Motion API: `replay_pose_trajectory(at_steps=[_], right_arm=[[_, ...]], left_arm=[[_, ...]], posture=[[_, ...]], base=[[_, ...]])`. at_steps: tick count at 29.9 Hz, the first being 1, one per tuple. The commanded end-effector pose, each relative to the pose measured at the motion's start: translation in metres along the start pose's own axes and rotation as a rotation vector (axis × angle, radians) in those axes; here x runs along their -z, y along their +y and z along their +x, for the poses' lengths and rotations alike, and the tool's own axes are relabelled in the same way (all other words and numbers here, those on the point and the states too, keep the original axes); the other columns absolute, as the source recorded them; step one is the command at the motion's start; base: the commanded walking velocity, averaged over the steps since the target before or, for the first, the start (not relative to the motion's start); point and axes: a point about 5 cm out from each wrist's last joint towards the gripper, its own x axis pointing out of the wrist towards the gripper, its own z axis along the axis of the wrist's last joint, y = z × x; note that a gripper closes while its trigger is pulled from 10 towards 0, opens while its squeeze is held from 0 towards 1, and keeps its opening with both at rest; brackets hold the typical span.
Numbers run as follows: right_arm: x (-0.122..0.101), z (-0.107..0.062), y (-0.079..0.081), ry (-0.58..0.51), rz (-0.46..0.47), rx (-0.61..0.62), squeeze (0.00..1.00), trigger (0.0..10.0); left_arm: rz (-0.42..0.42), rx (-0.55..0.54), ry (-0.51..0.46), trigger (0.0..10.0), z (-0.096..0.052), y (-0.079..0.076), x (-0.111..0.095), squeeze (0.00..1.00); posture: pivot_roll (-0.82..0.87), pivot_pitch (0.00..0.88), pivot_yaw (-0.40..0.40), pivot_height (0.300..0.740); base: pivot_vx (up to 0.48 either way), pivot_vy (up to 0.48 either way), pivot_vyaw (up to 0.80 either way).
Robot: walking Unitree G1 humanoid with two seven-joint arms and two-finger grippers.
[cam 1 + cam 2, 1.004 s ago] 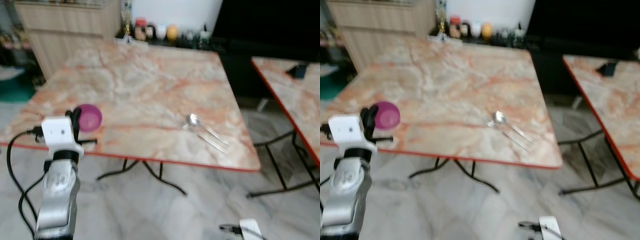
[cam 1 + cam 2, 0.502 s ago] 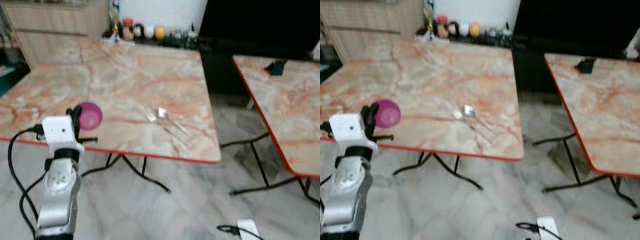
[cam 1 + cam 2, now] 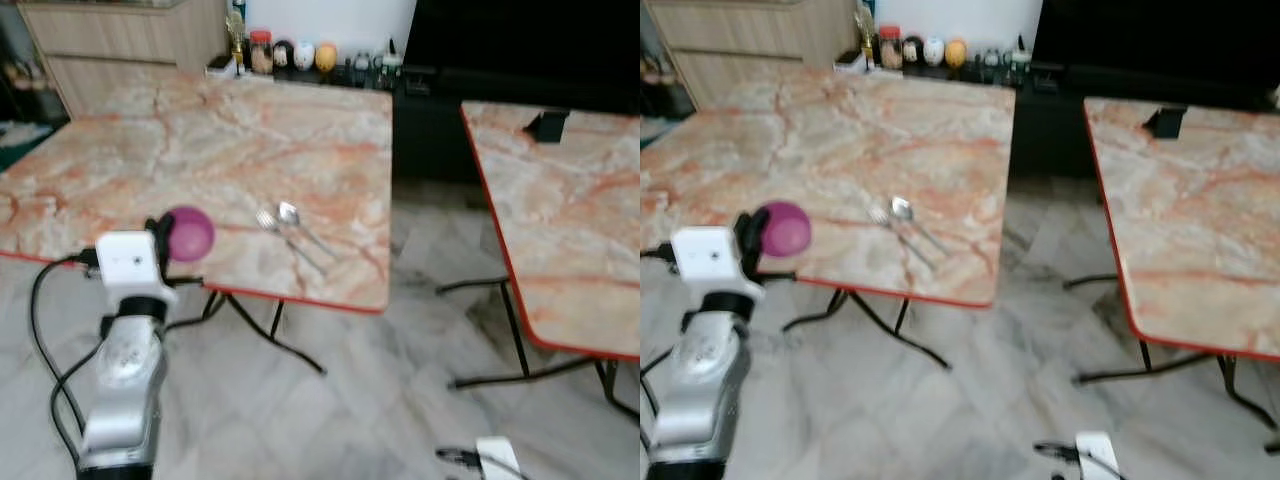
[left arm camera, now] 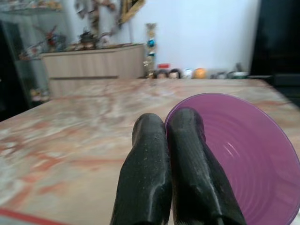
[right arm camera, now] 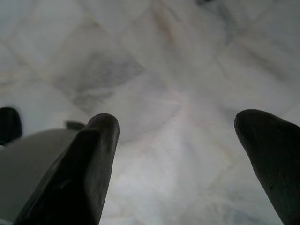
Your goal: Setting the table
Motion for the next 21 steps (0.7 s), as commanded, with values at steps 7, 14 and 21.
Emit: replay_pose_trajectory(at_steps=[7, 14, 21], right_arm=[[-0.0061, 0.0012, 0.0014, -0.02, 0.015, 0.0, 0.0, 10.0], [-0.0045, 0.0009, 0.0017, -0.017, 0.013, -0.001, 0.0, 10.0], [-0.0047, 0.0008, 0.0008, -0.018, 0.014, 0.002, 0.0, 10.0]], left_arm=[[0.018, -0.007, -0.008, 10.0, 0.0003, 0.0064, 0.0, 0.0], [0.017, -0.004, -0.009, 10.0, -0.0015, 0.0064, 0.0008, 0.0], [0.014, -0.001, -0.01, 10.0, -0.001, 0.0057, -0.0003, 0.0]], posture=[[0.09, 0.0, -0.072, 0.74], [0.09, 0.0, -0.069, 0.74], [0.09, 0.0, -0.069, 0.74]], base=[[0.0, -0.299, 0.0], [0.0, -0.297, 0.0], [0.0, -0.296, 0.0]])
